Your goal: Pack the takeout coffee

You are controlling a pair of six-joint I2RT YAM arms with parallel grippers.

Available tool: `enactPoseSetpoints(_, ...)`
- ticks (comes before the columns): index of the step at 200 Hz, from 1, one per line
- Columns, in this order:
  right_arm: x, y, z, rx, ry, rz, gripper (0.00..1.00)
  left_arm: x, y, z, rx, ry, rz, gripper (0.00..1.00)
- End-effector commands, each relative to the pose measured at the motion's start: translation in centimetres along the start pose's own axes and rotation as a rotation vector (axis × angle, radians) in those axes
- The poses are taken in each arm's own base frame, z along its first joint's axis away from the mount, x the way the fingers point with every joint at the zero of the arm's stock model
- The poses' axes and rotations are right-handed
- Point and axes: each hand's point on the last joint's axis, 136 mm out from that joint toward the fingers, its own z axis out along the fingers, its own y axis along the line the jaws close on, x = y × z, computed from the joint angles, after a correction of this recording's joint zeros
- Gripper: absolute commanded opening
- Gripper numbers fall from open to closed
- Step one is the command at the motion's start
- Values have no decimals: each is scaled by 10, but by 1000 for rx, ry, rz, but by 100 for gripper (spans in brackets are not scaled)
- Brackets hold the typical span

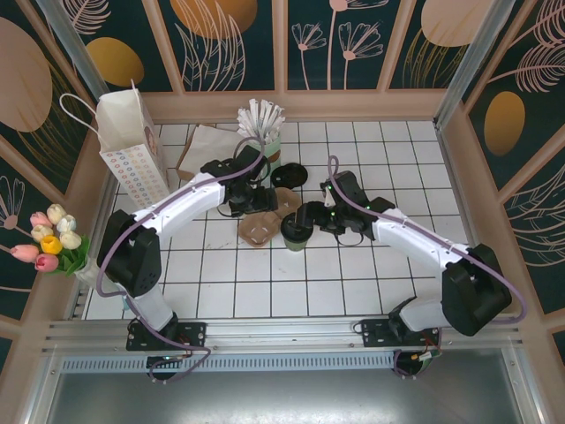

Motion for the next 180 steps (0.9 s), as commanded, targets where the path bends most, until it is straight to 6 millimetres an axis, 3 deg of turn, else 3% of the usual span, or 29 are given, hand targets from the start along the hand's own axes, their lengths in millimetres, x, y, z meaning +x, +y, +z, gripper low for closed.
enactPoseSetpoints(1,-10,17,-14,-34,-66,-88,78,6,13,9,-50,10,-29,85)
enactPoseSetpoints(17,-11,20,-17,-47,-90,-130,89,9,16,12,-60,13,-37,98)
enactPoseSetpoints(27,-10,21,-16,-50,-88,-153,99,9,17,12,-60,12,-38,98)
enactPoseSetpoints(102,3,12,1,41,-47,-282,99,20,19,21,-59,60,-37,99)
enactPoseSetpoints(180,16,15,13,64,5,-345,99,26,16,28,-30,87,-37,99)
